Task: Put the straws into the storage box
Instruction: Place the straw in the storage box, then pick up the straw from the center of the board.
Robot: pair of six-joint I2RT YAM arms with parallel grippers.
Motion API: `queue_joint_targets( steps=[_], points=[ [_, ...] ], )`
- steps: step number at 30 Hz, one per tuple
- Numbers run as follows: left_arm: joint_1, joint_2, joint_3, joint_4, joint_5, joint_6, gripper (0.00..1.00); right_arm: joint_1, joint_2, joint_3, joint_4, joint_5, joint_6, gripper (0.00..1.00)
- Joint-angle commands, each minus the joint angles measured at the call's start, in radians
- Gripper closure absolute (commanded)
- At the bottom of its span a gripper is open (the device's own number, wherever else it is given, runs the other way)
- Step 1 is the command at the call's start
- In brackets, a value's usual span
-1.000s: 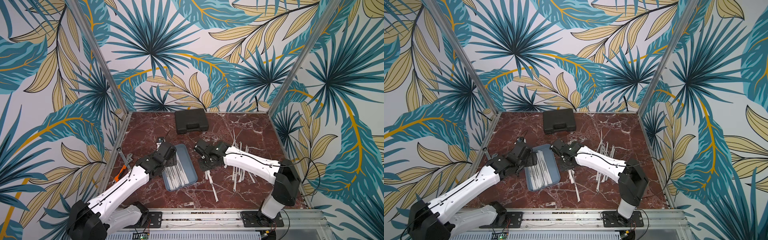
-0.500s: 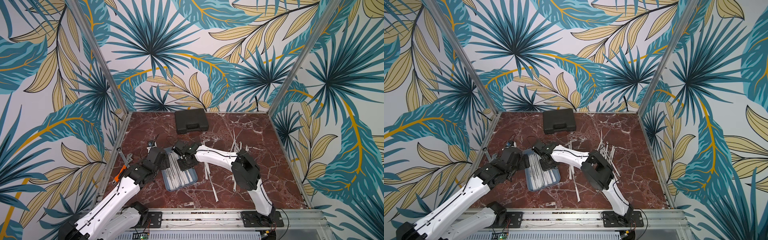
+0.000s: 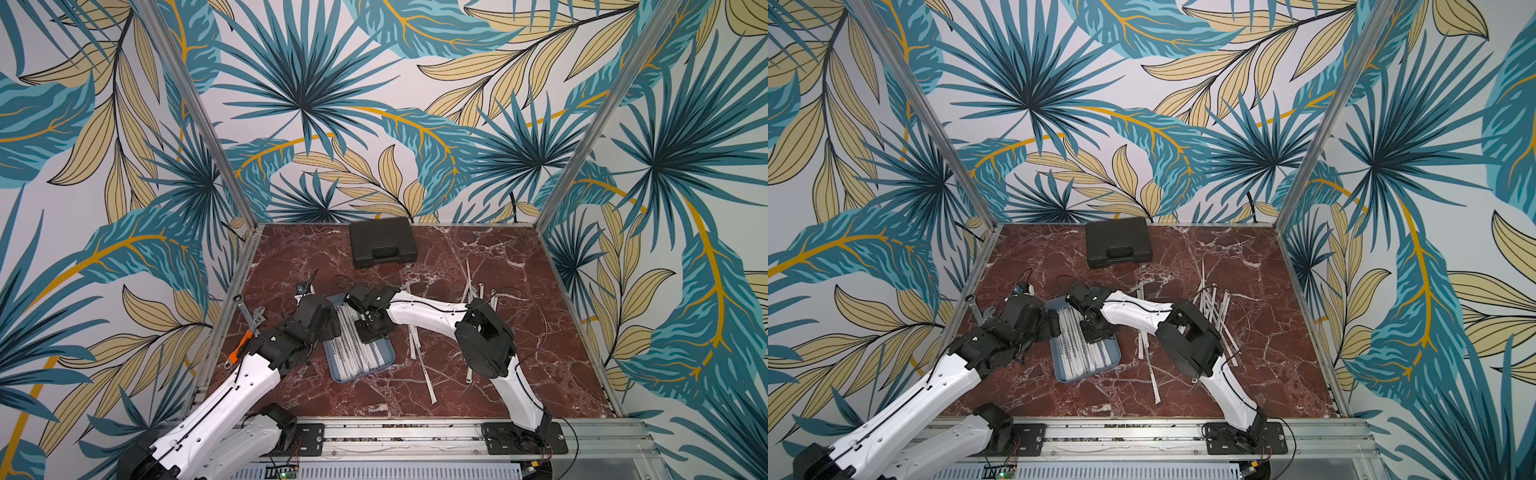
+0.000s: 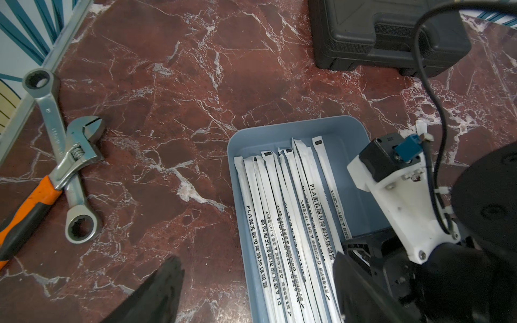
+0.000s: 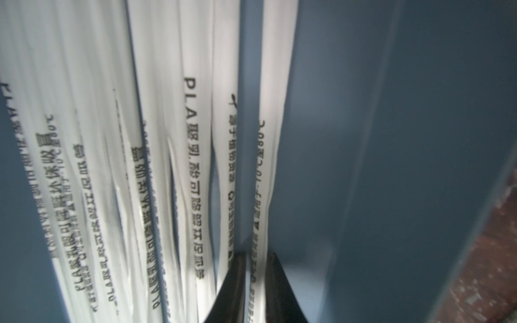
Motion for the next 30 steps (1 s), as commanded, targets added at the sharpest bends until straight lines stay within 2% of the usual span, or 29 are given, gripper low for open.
queue_joint_targets(
  steps=[1,4,7,10,12,13,17,20,22,26,30],
  points=[
    [0.006,-0.004,-0.026,0.023,0.013,-0.008,0.11,0.001,-0.008,0.001,-0.004,-0.007,0.003,0.80],
    [0.006,-0.001,-0.018,0.018,0.016,-0.002,0.11,0.001,-0.059,-0.012,-0.006,-0.015,0.017,0.80],
    [0.006,-0.002,-0.007,0.015,0.011,0.008,0.11,0.000,-0.172,-0.058,-0.013,0.009,0.027,0.79],
    [0.005,0.008,0.028,0.002,0.014,0.017,0.12,-0.013,-0.315,-0.182,-0.013,0.034,0.075,0.78],
    [-0.011,0.035,0.068,-0.021,0.023,0.011,0.13,-0.017,-0.407,-0.309,-0.019,0.097,0.116,0.75],
    [-0.031,0.052,0.087,-0.027,0.020,0.007,0.13,-0.018,-0.442,-0.367,-0.027,0.124,0.133,0.72],
    [-0.212,0.163,0.134,-0.018,-0.007,-0.031,0.16,-0.019,-0.537,-0.571,-0.083,0.207,0.179,0.56],
    [-0.299,0.243,0.144,0.000,-0.001,-0.069,0.18,-0.018,-0.557,-0.650,-0.081,0.179,0.190,0.54],
    [-0.326,0.281,0.136,0.034,0.018,-0.089,0.20,-0.017,-0.551,-0.681,-0.052,0.155,0.190,0.54],
    [-0.336,0.328,0.112,0.090,0.032,-0.107,0.22,-0.018,-0.498,-0.672,-0.013,0.131,0.175,0.57],
    [-0.335,0.336,0.097,0.095,0.021,-0.111,0.22,-0.024,-0.454,-0.683,0.021,0.125,0.166,0.66]
  ],
)
